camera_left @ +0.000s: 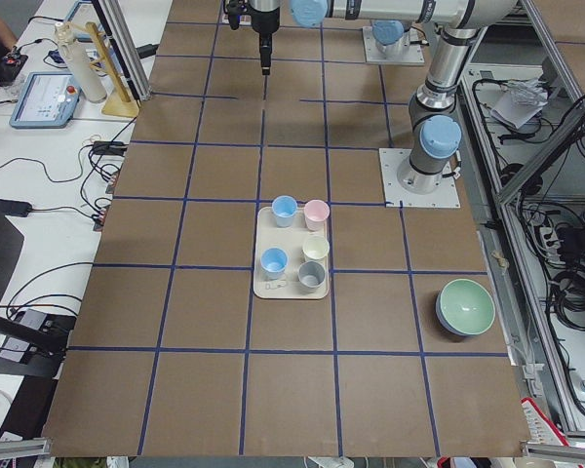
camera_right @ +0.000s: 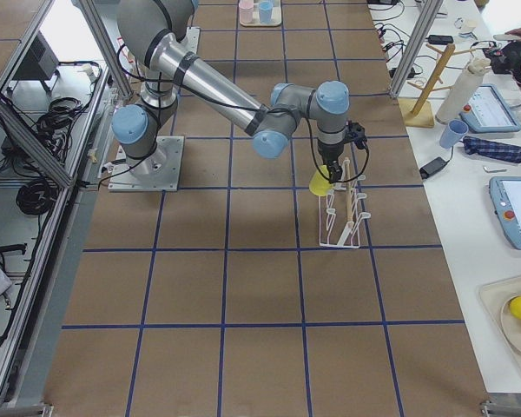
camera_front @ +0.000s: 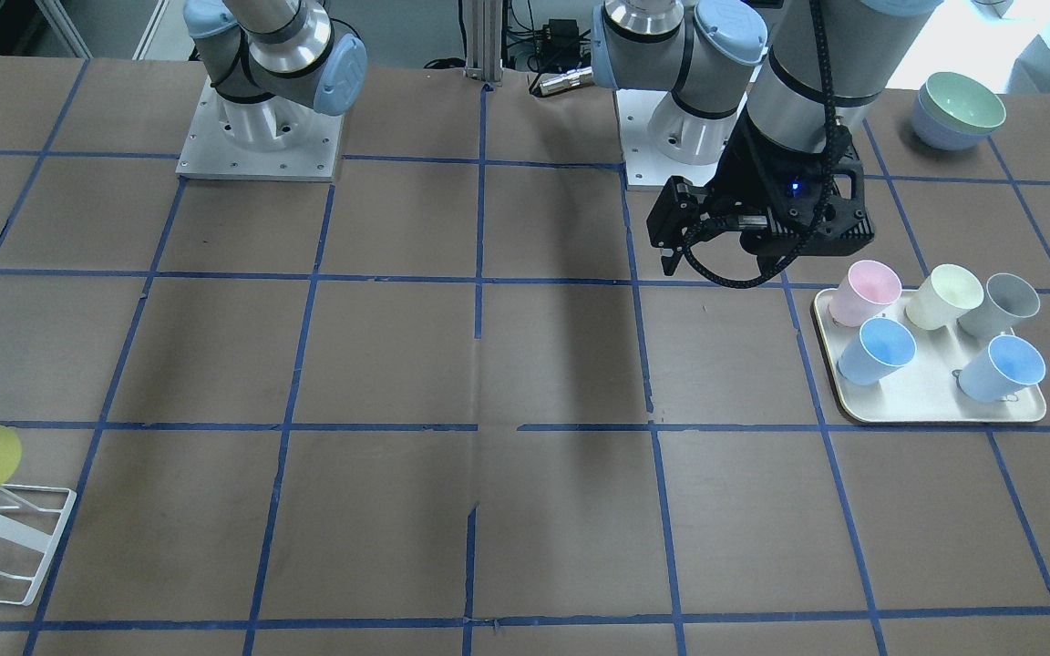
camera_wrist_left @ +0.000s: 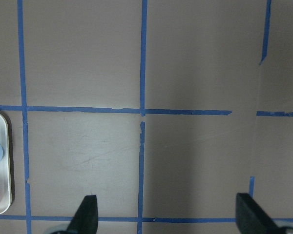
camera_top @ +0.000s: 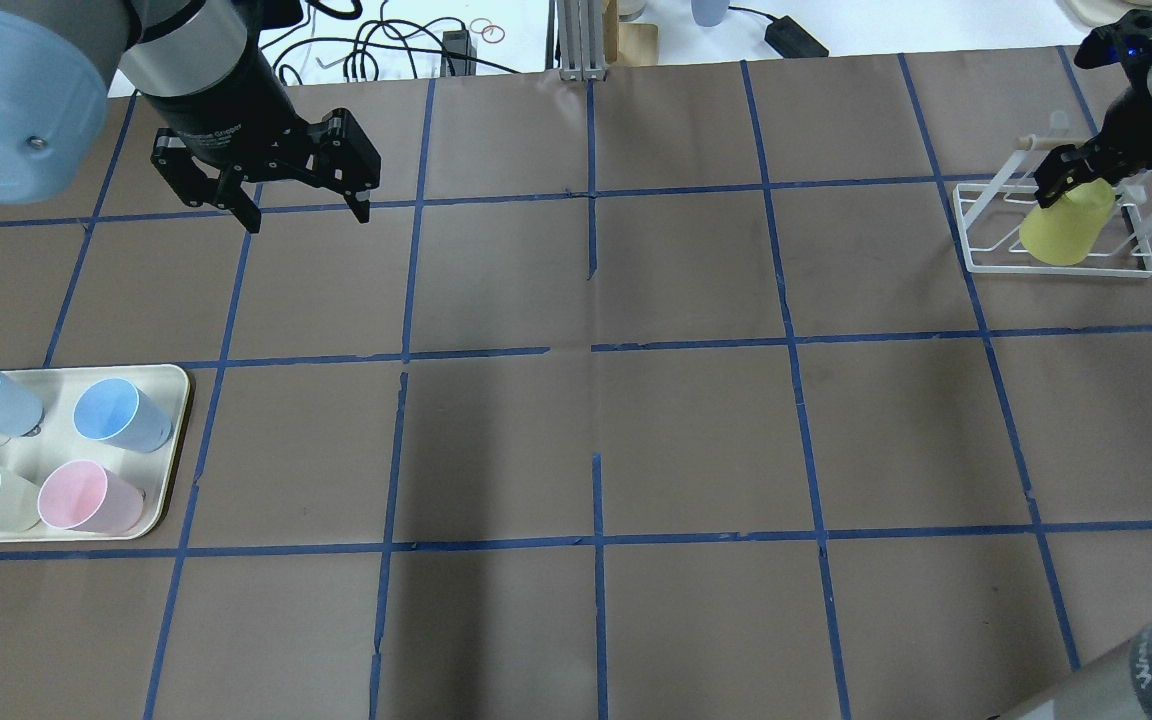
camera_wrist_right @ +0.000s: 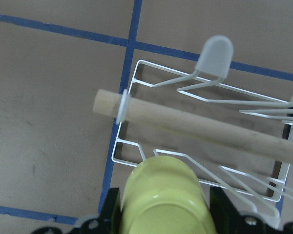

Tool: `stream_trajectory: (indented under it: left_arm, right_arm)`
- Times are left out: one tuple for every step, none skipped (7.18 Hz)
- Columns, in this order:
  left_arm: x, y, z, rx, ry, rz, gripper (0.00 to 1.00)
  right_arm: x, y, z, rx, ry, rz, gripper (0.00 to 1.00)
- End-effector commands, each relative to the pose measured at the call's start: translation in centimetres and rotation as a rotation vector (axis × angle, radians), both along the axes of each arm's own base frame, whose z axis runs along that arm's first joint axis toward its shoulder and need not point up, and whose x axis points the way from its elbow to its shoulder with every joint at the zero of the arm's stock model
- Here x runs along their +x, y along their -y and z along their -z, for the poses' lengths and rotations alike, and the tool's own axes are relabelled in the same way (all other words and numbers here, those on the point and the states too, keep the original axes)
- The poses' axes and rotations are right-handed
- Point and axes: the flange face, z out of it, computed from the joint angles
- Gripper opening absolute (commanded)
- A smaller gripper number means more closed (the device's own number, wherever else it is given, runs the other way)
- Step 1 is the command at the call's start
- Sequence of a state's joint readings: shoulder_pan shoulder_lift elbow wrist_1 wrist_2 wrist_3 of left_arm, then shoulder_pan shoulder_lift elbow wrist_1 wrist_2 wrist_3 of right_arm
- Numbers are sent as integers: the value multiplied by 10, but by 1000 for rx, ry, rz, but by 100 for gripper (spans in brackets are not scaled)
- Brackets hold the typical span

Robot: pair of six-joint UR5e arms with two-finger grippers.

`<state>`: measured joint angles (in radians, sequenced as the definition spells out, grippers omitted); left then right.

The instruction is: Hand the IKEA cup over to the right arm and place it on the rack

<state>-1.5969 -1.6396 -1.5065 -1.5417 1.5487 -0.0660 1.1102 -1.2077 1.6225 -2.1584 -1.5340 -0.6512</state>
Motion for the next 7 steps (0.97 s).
stream_trajectory:
  left_arm:
    - [0,0,0,0,1,0,100]
    - [0,0,1,2,1,0,100]
    - [0,0,1,2,1,0,100]
    - [0,1,0,0,1,0,100]
    - [1,2,-1,-1,-1,-3,100]
    - [1,1,-1,-1,-1,-3,100]
    - [1,1,-1,-1,-1,-3,100]
  right_arm:
    - [-3,-2,-5,-4,-4,2,100]
    - [-3,-4,-9,-5,-8,4,100]
    - [-1,-8,-22,-15,-16,8,100]
    - [8,-21,-41,14,1,15,100]
    - [21,-39,-67,44,15,29,100]
    - [35,-62,-92,82,44,52,100]
    - [50,-75,-108,96,53,55,100]
